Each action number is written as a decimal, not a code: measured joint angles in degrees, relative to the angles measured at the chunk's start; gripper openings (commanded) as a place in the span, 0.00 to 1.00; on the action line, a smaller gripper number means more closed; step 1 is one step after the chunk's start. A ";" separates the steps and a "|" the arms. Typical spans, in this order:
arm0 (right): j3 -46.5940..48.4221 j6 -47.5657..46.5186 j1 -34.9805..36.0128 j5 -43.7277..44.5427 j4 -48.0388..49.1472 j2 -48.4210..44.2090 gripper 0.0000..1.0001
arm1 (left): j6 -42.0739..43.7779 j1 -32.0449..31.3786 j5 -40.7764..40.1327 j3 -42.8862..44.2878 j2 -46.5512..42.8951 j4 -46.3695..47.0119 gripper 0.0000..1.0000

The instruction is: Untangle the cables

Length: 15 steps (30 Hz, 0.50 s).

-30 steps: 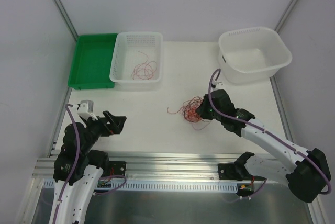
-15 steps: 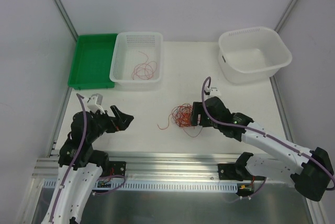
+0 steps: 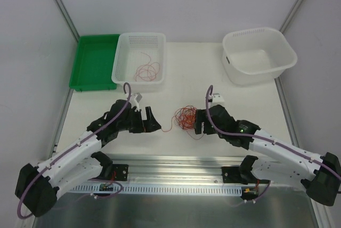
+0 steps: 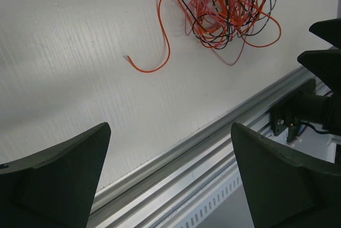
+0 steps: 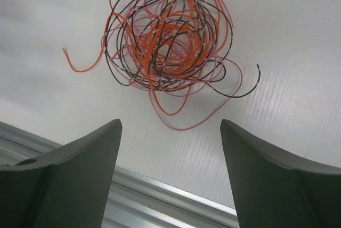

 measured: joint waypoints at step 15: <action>5.33 0.92 0.00 0.90 4.33 17.09 0.73 | 4.70 -9.99 -12.20 16.04 31.43 3.98 0.96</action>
